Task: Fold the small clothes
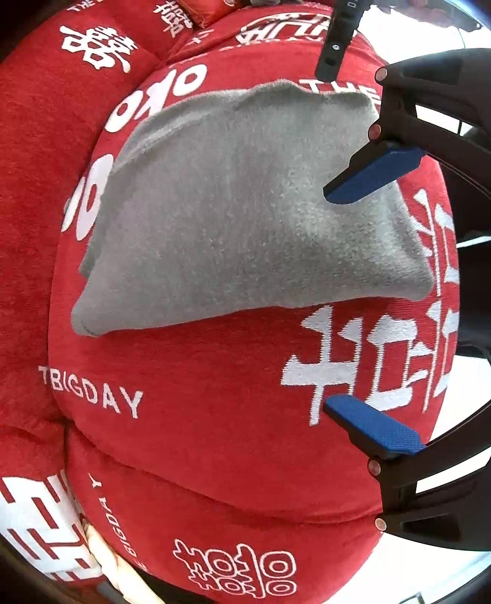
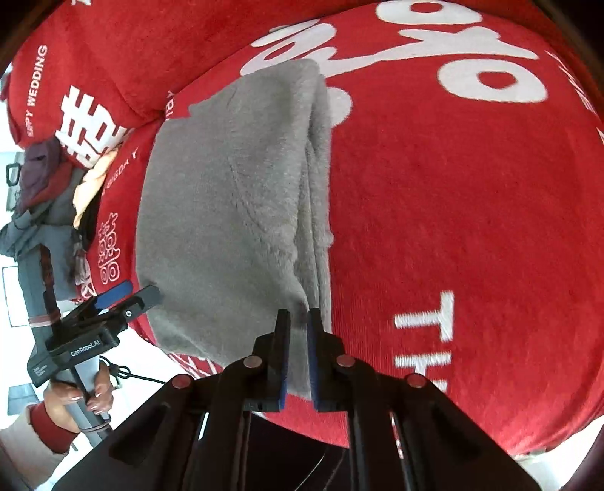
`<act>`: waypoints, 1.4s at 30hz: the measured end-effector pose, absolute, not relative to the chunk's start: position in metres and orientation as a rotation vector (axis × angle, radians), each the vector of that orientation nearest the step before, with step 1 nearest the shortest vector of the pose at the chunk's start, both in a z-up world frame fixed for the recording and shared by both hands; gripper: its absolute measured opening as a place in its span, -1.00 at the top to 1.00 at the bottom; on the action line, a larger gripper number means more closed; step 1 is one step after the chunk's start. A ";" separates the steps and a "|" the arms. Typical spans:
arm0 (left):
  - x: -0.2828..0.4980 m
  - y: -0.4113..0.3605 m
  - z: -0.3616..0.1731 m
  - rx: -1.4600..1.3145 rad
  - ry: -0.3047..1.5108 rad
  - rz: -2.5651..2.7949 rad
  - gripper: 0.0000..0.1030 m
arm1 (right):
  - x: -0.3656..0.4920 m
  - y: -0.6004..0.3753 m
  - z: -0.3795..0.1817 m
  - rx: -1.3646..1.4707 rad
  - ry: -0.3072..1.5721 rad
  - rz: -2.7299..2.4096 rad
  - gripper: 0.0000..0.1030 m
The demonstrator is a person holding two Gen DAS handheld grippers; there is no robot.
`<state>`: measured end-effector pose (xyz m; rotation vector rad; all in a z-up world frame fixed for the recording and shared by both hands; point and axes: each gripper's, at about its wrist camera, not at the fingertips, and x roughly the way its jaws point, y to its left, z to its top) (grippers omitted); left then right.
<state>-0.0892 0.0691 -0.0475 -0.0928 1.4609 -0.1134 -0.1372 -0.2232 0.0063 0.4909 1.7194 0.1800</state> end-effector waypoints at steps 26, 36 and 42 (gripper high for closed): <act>-0.112 0.060 0.073 0.008 1.383 -0.106 -0.97 | -0.113 -0.179 0.126 0.281 1.574 0.033 -1.00; -0.105 0.064 0.103 -0.023 1.405 -0.086 -0.97 | -0.105 -0.165 0.149 0.272 1.652 0.010 -1.00; -0.108 0.063 0.114 -0.010 1.404 -0.076 -0.97 | -0.105 -0.160 0.160 0.267 1.702 0.013 -1.00</act>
